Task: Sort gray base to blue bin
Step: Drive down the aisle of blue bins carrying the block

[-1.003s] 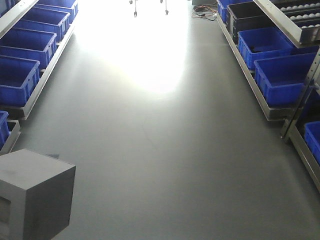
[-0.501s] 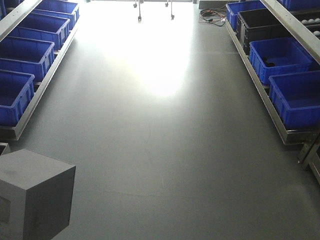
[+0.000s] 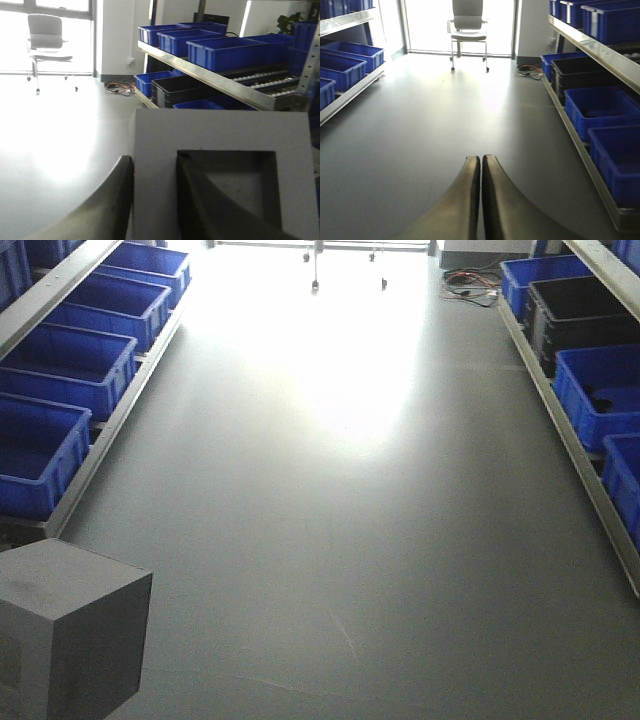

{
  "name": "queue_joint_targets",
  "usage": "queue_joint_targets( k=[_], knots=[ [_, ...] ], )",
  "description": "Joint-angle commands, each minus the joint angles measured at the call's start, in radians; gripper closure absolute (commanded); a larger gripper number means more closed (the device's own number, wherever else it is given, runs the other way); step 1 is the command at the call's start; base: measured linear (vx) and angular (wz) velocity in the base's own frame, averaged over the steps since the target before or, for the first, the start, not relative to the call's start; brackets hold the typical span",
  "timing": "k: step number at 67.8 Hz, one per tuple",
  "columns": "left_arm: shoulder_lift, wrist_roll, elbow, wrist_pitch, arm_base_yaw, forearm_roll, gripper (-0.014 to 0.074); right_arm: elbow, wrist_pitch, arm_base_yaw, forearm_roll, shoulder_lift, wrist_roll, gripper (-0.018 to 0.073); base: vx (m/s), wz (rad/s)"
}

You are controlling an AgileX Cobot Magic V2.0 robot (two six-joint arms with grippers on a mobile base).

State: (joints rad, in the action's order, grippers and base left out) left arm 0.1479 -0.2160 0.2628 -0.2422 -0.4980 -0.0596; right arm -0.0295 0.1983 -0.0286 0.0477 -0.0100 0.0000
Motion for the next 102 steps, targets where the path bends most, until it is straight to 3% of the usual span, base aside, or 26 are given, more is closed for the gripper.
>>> queue_joint_targets(
  k=[1,102],
  knots=[
    [0.012,-0.006,0.03,0.102,-0.002,0.003,0.0603,-0.007,-0.072,0.0,0.005,-0.016,-0.012,0.0564,0.36,0.57],
    [0.012,-0.006,0.03,0.102,-0.002,0.003,0.0603,-0.007,-0.071,0.0,0.005,-0.016,-0.012,0.0564,0.25,0.84]
  ],
)
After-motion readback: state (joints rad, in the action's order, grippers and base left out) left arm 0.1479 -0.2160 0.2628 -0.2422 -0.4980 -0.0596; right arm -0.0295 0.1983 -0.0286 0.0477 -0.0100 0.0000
